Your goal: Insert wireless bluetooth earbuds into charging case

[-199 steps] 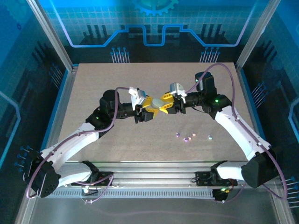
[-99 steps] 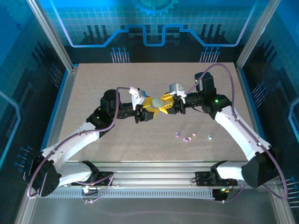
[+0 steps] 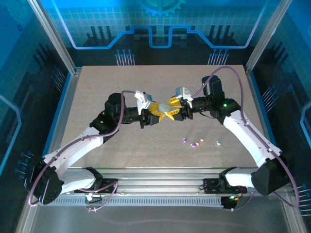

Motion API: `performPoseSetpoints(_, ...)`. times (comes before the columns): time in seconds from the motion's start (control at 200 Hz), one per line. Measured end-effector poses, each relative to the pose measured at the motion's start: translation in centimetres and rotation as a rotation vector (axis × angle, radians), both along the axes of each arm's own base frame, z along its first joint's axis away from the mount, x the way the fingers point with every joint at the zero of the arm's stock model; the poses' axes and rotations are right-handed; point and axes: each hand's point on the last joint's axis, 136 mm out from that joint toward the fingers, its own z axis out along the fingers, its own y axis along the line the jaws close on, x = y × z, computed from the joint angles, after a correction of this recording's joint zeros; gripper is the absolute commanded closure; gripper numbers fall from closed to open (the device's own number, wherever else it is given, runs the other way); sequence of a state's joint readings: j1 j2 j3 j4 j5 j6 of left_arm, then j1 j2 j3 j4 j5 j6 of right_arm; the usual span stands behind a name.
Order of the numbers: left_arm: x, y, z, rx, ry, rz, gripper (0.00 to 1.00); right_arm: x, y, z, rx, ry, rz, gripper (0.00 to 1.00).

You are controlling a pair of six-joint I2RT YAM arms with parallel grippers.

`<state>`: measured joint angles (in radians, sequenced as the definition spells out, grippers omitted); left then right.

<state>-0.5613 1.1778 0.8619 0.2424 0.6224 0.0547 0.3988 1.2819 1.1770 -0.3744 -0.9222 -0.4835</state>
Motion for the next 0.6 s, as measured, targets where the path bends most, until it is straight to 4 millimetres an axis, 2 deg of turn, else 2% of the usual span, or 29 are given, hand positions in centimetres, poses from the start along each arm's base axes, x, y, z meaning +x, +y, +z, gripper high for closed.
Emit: performPoseSetpoints(0.6, 0.3, 0.06, 0.47, -0.012, -0.021, 0.011, 0.65, 0.37, -0.03, 0.55, 0.022, 0.043, -0.035, 0.54)
